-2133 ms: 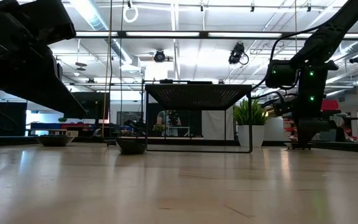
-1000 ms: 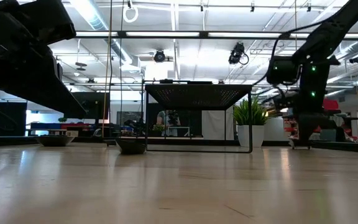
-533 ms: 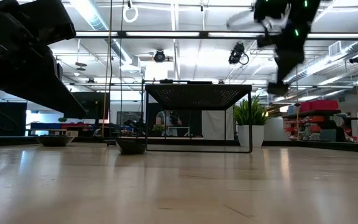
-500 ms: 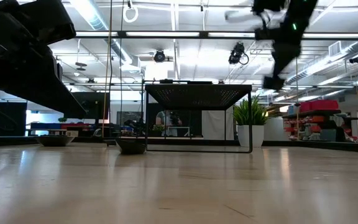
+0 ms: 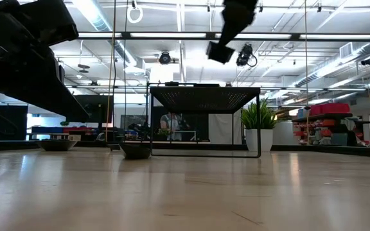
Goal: Pick & Place Mini shaped plates
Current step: Stack the black square-shaped plate on top of the black square-shaped plates on the shelf
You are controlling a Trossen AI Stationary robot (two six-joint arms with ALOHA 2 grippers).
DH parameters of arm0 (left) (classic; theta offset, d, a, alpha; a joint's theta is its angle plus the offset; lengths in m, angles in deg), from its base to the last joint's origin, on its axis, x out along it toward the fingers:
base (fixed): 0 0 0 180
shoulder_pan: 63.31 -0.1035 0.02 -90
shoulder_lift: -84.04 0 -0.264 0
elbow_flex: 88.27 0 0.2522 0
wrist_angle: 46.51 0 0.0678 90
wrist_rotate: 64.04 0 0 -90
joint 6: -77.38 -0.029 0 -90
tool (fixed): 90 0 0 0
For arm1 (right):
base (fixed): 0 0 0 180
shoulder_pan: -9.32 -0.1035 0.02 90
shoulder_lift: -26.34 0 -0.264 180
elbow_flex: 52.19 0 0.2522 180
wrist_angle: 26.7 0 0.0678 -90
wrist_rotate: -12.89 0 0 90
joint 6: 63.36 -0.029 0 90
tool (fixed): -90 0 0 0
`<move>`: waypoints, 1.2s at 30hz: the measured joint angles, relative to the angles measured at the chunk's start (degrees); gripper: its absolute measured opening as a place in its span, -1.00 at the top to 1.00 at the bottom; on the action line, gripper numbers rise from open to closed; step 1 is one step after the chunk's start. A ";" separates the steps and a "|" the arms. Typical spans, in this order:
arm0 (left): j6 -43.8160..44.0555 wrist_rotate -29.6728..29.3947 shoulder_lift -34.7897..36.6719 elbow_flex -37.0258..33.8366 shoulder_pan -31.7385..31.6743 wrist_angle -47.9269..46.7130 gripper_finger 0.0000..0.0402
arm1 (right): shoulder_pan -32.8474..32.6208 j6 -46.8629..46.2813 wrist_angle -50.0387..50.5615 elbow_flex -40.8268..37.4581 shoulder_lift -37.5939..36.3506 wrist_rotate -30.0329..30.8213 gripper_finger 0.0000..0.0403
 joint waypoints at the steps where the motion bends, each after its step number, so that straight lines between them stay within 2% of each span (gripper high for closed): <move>1: 0.00 0.00 0.00 0.00 0.02 0.02 0.92 | -0.26 0.04 0.26 1.66 2.26 1.00 1.00; 6: 0.00 -0.01 0.01 0.00 0.01 0.02 0.92 | -0.64 1.42 0.91 7.05 10.50 4.63 1.00; 13: 0.00 -0.02 0.02 0.00 0.02 0.00 0.92 | 0.27 2.66 -0.03 7.60 14.09 6.49 1.00; 19: 0.00 -0.01 0.02 0.00 0.01 0.04 0.92 | 1.74 2.89 -4.19 6.73 14.41 5.18 1.00; 26: 0.00 -0.02 0.02 0.00 0.02 0.04 0.92 | 2.91 2.99 -4.32 6.57 14.41 1.87 1.00; 36: 0.01 -0.02 0.02 0.00 0.02 0.03 0.92 | 4.13 0.46 -3.36 6.57 14.41 0.87 0.99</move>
